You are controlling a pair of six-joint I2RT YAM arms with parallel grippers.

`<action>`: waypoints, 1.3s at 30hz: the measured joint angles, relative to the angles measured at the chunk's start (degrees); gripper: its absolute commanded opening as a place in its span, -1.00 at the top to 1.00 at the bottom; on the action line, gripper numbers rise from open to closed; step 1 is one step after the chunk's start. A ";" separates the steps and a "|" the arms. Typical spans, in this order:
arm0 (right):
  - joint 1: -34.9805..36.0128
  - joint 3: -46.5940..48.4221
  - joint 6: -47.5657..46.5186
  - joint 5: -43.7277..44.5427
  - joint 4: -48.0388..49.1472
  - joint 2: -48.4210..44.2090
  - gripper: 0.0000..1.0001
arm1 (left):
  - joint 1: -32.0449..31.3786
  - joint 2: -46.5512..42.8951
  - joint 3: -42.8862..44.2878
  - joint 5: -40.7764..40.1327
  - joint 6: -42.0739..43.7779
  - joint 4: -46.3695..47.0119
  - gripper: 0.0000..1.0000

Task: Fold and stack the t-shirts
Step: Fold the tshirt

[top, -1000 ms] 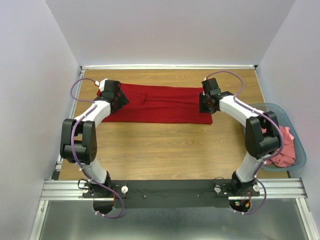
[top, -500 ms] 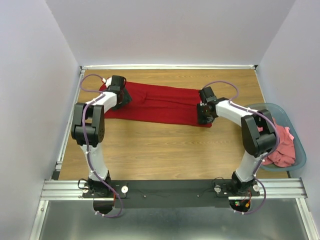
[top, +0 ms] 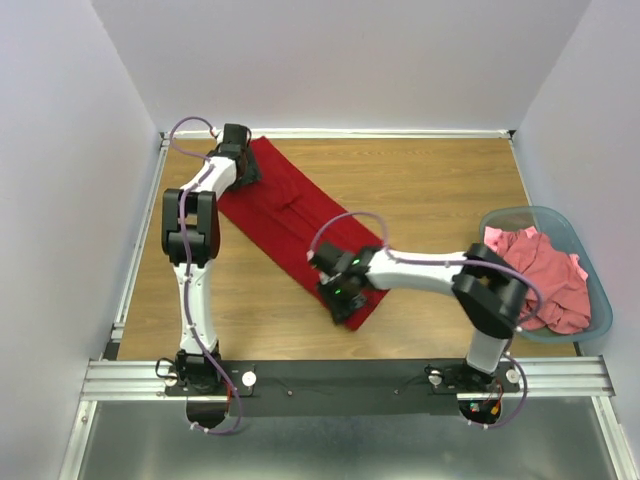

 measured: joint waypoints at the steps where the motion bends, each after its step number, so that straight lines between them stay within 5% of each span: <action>1: 3.23 2.03 0.22 -1.29 -1.18 2.03 0.10 | 0.00 0.98 1.73 -0.07 0.68 -0.79 -0.64; 9: 16.28 20.52 -1.99 -11.06 -7.89 15.65 0.10 | -0.07 8.26 15.52 -0.26 5.99 -3.89 -0.66; 19: 18.43 35.04 -6.91 -9.18 -12.70 23.37 -0.21 | -0.07 8.85 17.64 0.98 7.98 -3.19 -0.75; 26: 14.14 26.95 -6.71 0.79 -12.57 13.40 -0.58 | -1.51 -5.42 12.39 1.14 7.67 -2.21 -0.87; 30: 9.64 22.01 -6.36 3.52 -13.05 4.26 -0.60 | -3.26 -16.22 8.94 0.90 6.84 0.70 -0.87; 33: 9.46 19.65 -5.99 4.20 -12.72 -0.02 -0.54 | -4.92 -21.35 5.86 0.79 6.40 3.13 -0.87; 36: 9.42 15.93 -4.94 5.55 -12.46 -2.75 -0.23 | -7.10 -23.26 1.05 0.20 6.08 4.17 -0.67; 39: 7.19 11.80 -3.98 6.64 -11.74 -3.96 -0.17 | -10.88 -21.35 -4.61 0.00 4.87 3.93 -0.42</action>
